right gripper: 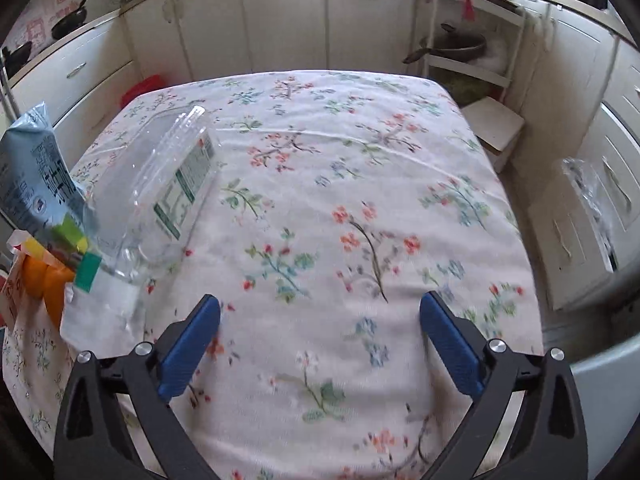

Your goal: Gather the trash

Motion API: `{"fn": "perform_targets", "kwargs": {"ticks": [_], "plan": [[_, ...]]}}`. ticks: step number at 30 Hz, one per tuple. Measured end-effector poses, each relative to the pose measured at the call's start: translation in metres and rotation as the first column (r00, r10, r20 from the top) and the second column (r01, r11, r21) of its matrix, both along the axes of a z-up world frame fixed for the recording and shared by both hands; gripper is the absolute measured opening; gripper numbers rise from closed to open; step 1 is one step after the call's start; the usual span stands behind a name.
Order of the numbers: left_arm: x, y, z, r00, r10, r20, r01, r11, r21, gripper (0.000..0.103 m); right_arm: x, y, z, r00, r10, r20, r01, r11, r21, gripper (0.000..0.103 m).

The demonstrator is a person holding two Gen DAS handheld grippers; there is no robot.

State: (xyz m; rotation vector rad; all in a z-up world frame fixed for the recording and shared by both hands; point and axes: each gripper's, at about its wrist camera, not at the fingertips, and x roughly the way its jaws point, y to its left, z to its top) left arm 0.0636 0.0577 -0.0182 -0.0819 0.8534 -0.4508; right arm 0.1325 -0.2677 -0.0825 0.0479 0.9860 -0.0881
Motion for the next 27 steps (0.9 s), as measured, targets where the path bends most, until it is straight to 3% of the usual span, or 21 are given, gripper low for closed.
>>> {"fn": "perform_targets", "kwargs": {"ticks": [9,12,17,24,27], "plan": [[-0.013,0.014,-0.004,0.999,0.047,-0.022,-0.048,0.998,-0.037,0.063,0.011,-0.003,-0.002,1.000,0.008,0.000,-0.008,1.000,-0.003,0.097],[-0.019,0.021,-0.004,0.997,0.074,-0.022,-0.074,0.996,-0.042,0.068,0.012,-0.002,-0.001,1.000,0.008,-0.001,-0.008,1.000,-0.005,0.097],[-0.017,0.024,-0.018,0.987,0.120,-0.103,-0.124,0.992,-0.035,0.070,0.012,-0.001,-0.002,1.000,0.009,-0.001,-0.009,1.000,-0.006,0.097],[-0.028,0.001,-0.021,0.995,0.075,-0.071,-0.075,0.997,0.007,0.070,0.012,0.000,-0.001,1.000,0.009,-0.001,-0.009,1.000,-0.006,0.097],[-0.033,-0.002,-0.024,0.994,0.059,-0.091,-0.060,0.998,-0.016,0.070,0.012,-0.001,-0.002,1.000,0.009,-0.001,-0.009,1.000,-0.007,0.097]]}}
